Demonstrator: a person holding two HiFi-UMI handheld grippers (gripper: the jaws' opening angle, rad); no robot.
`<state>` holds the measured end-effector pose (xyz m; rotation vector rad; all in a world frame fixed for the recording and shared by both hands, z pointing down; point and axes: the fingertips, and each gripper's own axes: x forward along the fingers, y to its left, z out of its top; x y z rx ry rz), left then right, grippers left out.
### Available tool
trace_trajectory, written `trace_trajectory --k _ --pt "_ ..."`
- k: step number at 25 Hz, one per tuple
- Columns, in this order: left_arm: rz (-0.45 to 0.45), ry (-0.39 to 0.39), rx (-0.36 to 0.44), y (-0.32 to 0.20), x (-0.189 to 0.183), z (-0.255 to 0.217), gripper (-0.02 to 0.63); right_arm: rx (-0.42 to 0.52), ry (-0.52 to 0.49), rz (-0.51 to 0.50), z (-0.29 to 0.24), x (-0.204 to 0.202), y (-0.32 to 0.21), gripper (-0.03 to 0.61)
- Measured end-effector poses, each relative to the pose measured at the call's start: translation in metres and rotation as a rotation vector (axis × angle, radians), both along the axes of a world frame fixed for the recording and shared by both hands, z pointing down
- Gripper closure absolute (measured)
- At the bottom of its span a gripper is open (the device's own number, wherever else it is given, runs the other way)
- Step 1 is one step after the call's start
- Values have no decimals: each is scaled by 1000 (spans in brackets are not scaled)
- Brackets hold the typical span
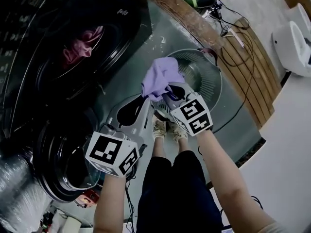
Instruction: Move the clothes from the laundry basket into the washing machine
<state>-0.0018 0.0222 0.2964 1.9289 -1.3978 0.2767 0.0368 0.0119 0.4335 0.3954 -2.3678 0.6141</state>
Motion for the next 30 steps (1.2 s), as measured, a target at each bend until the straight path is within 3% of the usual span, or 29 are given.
trace_trajectory --k 2,5,8,12,19,25,28,30 --pt "-45 -10 -13 11 -14 9 561 -62 0 -17 -2 -8 8 515" --pt "-43 -20 -53 26 -22 27 411 -191 -32 15 -13 -15 10 517" --pt "-19 -23 -85 36 -20 39 355 -349 -118 68 -38 -22 7 517" --pt "-24 -6 -87 39 -12 49 315 -487 -262 117 -79 -31 -3 517" --pt "-30 -21 -20 30 4 58 226 -547 -456 174 -141 -48 -18 517" --pt "-155 -91 74 -6 -1 53 229 -579 -556 227 -165 -53 -23 517" --pt "-170 -115 123 -18 0 48 355 -572 -587 250 -168 -48 -28 517" --pt "-177 -136 139 -21 0 47 481 -552 -589 254 -167 -42 -32 517"
